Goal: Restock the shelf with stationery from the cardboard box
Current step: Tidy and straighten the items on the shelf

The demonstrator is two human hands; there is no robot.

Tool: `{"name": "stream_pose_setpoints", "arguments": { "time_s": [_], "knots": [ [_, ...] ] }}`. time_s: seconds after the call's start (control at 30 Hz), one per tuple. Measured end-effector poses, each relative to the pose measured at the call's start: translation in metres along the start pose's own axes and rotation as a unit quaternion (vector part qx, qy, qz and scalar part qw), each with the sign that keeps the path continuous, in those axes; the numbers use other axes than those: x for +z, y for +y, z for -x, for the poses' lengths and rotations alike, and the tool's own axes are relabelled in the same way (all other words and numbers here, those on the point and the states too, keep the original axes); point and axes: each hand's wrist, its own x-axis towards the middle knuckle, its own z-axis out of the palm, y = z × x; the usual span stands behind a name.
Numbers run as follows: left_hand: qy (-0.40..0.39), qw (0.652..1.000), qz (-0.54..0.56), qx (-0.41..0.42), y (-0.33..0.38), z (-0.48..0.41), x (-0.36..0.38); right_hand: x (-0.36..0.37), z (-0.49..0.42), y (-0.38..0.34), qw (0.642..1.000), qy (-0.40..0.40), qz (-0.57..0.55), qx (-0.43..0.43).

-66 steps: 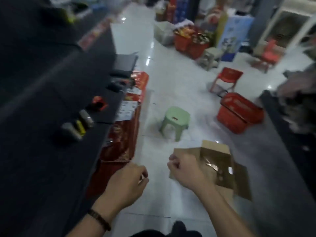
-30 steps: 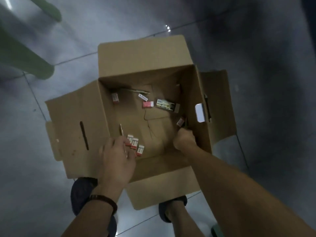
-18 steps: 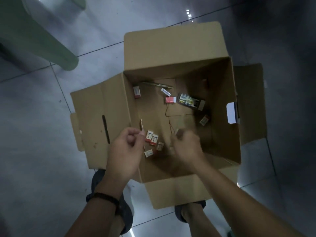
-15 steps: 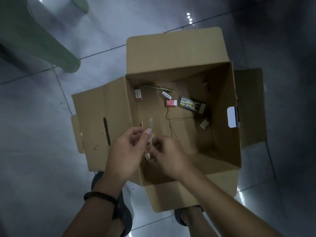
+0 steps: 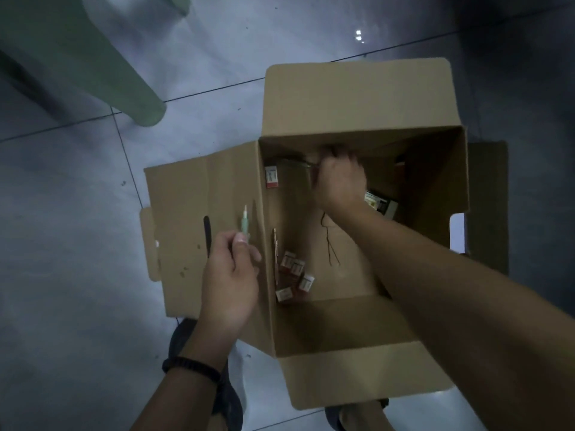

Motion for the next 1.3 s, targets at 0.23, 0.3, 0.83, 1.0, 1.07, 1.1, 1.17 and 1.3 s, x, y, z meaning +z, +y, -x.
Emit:
{"name": "stream_pose_setpoints", "arguments": {
  "time_s": [0.23, 0.3, 0.83, 1.0, 1.07, 1.1, 1.17, 1.3],
  "knots": [
    [-0.004, 0.999, 0.034, -0.014, -0.009, 0.005, 0.011, 0.026, -0.004, 0.004, 0.994, 0.050, 0.094, -0.031],
    [-0.002, 0.999, 0.033, -0.012, -0.012, 0.001, 0.011, 0.022, 0.006, 0.004, 0.995, 0.086, 0.037, -0.039],
    [0.000, 0.999, 0.039, -0.001, -0.023, -0.008, 0.007, 0.081, 0.084, -0.048, 0.859, -0.305, -0.361, 0.196],
    [-0.003, 0.999, 0.042, -0.003, -0.020, -0.007, 0.009, 0.078, 0.092, -0.044, 0.870, -0.320, -0.356, 0.122],
    [-0.010, 0.999, 0.044, -0.009, -0.020, -0.006, 0.008, 0.080, 0.101, -0.039, 0.863, -0.296, -0.389, 0.126],
    [-0.017, 0.999, 0.049, -0.014, -0.020, -0.006, 0.006, 0.079, 0.105, -0.037, 0.849, -0.294, -0.418, 0.131],
    [-0.036, 0.997, 0.061, -0.034, -0.019, -0.002, 0.000, 0.067, 0.113, -0.031, 0.822, -0.299, -0.464, 0.138],
    [-0.033, 0.997, 0.043, -0.050, 0.000, 0.028, -0.018, -0.010, 0.140, -0.033, 0.792, -0.265, -0.533, 0.134]
  ]
}}
